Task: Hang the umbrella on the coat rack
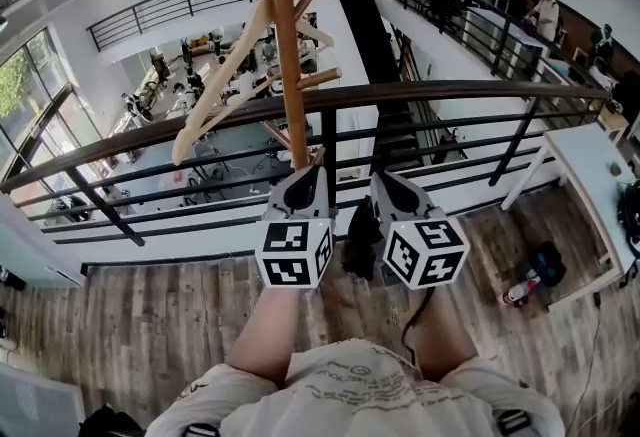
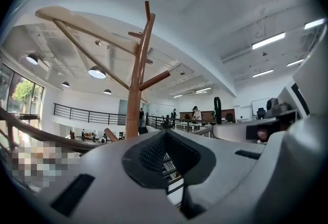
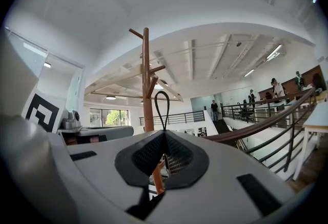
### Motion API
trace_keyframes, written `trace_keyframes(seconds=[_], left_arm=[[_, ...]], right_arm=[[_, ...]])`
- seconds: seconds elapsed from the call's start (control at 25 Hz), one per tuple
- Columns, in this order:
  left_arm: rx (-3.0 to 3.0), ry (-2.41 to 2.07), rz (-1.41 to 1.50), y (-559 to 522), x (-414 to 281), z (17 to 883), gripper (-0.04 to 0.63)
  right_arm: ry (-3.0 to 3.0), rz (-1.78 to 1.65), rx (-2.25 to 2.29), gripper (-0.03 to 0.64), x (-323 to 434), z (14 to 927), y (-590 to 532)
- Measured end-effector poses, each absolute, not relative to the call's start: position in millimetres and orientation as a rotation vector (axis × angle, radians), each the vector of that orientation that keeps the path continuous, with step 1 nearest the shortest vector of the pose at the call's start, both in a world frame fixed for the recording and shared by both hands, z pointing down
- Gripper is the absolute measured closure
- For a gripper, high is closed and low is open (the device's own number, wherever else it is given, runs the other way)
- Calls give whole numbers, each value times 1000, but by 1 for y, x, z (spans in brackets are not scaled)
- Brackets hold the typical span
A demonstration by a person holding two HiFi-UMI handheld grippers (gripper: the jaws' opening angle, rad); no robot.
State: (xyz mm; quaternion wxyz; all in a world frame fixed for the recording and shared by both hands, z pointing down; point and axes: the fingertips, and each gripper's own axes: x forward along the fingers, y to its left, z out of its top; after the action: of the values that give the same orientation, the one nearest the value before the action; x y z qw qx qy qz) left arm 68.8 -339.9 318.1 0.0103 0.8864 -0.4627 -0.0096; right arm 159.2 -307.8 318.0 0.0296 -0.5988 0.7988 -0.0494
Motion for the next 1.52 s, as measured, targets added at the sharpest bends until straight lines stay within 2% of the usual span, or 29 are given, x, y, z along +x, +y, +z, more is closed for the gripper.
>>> trace_keyframes(seconds=[0.72, 1.52], left_arm=[[2679, -1566, 20, -401, 40, 328, 597], [2638, -1587, -14, -414, 28, 329, 597]], right_arm=[[2553, 51, -1641, 615, 138, 234, -393], [2710, 125, -1593, 615, 111, 220, -412]])
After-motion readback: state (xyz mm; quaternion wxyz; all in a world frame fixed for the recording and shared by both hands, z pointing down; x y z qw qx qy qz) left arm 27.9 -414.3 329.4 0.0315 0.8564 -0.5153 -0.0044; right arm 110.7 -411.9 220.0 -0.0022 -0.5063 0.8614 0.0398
